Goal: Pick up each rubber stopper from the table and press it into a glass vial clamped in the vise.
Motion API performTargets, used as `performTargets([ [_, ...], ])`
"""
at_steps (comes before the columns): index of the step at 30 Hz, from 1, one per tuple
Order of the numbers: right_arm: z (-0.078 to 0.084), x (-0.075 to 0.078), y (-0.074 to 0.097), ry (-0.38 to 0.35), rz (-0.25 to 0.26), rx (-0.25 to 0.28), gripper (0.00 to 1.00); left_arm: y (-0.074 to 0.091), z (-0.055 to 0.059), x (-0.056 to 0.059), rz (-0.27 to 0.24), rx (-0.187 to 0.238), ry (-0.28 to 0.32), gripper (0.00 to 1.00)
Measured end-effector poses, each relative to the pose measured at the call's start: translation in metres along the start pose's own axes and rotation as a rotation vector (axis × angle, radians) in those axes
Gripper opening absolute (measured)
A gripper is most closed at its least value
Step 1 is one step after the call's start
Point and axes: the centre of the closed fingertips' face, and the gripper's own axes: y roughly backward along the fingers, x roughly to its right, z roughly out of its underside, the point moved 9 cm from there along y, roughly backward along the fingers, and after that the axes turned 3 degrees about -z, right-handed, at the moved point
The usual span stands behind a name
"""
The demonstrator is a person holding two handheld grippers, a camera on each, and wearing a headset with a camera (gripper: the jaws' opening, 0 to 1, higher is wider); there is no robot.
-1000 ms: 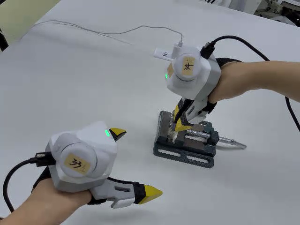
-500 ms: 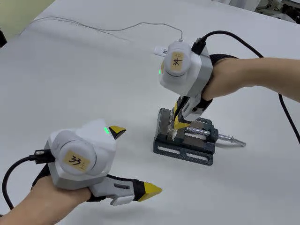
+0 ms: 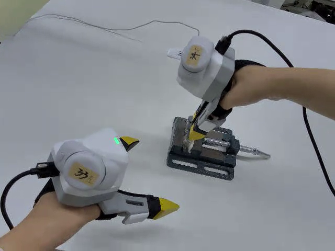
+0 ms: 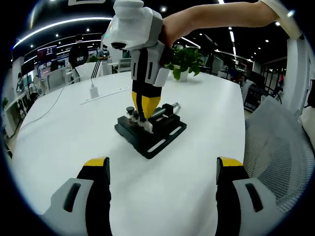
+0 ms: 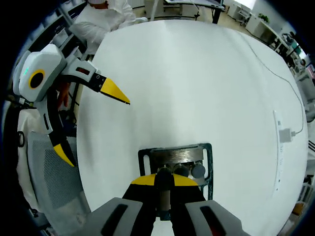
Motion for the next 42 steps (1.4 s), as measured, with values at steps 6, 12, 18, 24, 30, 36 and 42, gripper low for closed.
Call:
performTargets([
  [6,-0.003,-0.003,-0.001,0.031,0.012,-0.028,0.05,0.001,-0.001,0.000,-0.003,0.003,-0.004,0.87],
  [12,0.000,-0.003,0.001,0.072,0.011,-0.018,0.06,0.004,-0.002,0.000,-0.004,0.003,-0.007,0.87],
  [18,0.002,-0.007,0.002,0.110,0.012,0.012,0.07,0.005,-0.002,0.000,-0.009,0.001,-0.007,0.87],
  [24,0.001,-0.006,0.002,0.169,0.019,0.000,0.08,0.006,-0.001,0.001,-0.010,0.000,-0.006,0.87],
  [30,0.004,-0.009,0.007,0.218,0.027,-0.009,0.17,0.008,-0.001,0.001,-0.011,-0.001,-0.008,0.87],
  [36,0.007,-0.008,0.016,0.217,0.038,0.051,0.12,0.008,-0.001,-0.001,-0.015,0.000,-0.009,0.86],
  [42,0.009,0.001,0.007,0.172,0.032,0.119,0.00,0.008,-0.002,-0.003,-0.016,0.006,-0.010,0.86],
])
